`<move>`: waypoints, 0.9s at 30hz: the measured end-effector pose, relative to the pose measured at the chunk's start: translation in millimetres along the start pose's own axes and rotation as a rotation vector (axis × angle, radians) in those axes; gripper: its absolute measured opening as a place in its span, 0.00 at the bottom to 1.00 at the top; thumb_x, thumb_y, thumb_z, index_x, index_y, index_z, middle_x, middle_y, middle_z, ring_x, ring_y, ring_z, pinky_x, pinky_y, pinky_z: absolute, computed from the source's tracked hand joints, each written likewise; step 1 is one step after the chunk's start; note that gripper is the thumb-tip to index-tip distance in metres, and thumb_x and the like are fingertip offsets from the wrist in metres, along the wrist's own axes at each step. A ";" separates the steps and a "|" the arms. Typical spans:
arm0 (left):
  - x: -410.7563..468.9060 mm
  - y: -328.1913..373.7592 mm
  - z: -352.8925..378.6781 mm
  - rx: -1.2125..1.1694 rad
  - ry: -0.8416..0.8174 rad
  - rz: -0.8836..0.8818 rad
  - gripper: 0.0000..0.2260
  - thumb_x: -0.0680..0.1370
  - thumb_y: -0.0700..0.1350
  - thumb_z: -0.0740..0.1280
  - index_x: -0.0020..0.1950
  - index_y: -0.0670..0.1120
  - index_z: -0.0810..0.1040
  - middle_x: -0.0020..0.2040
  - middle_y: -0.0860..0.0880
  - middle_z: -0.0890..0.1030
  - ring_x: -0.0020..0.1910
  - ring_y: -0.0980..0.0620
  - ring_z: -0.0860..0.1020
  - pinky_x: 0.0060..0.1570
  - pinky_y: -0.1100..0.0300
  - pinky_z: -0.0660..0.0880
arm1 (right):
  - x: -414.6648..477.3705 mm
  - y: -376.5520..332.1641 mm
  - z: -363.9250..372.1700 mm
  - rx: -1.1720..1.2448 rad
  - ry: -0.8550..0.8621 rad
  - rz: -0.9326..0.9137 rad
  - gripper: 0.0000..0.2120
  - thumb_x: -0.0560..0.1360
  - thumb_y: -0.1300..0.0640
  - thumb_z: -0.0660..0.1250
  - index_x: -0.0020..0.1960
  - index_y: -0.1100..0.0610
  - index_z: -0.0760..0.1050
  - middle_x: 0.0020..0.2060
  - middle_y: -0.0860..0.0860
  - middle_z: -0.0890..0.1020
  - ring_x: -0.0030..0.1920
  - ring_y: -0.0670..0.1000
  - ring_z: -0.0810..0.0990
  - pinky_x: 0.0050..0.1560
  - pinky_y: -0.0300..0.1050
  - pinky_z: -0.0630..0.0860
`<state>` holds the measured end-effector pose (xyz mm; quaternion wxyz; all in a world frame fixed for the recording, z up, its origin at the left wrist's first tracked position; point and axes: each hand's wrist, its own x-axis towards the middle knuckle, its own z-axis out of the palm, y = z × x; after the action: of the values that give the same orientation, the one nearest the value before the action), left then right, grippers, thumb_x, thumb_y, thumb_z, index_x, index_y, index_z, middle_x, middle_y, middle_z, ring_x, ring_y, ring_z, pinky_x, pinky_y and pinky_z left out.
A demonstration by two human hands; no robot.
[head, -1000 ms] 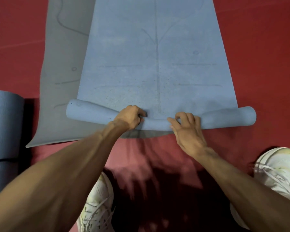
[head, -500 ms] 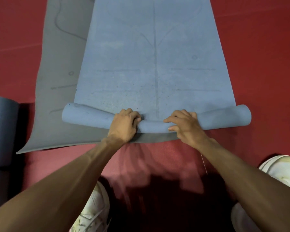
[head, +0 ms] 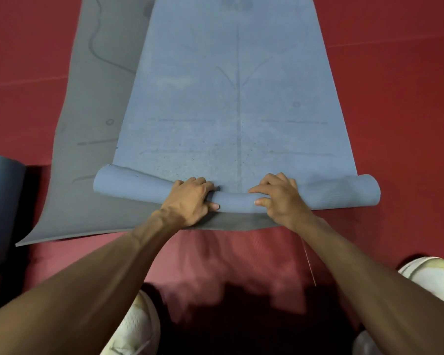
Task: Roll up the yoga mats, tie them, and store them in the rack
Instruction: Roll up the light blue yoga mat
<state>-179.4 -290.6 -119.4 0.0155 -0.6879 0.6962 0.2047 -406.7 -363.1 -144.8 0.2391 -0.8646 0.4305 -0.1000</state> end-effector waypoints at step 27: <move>10.6 -11.7 -5.2 0.191 0.155 0.097 0.27 0.70 0.67 0.63 0.57 0.49 0.79 0.59 0.51 0.75 0.60 0.48 0.71 0.61 0.48 0.63 | 28.2 14.7 -22.7 -0.088 -0.209 -0.039 0.20 0.75 0.49 0.69 0.66 0.46 0.75 0.60 0.46 0.80 0.61 0.51 0.74 0.60 0.44 0.60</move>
<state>-167.3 -301.9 -120.9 0.0171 -0.6625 0.7441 0.0839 -408.3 -400.5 -133.4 0.2424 -0.8883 0.3902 0.0052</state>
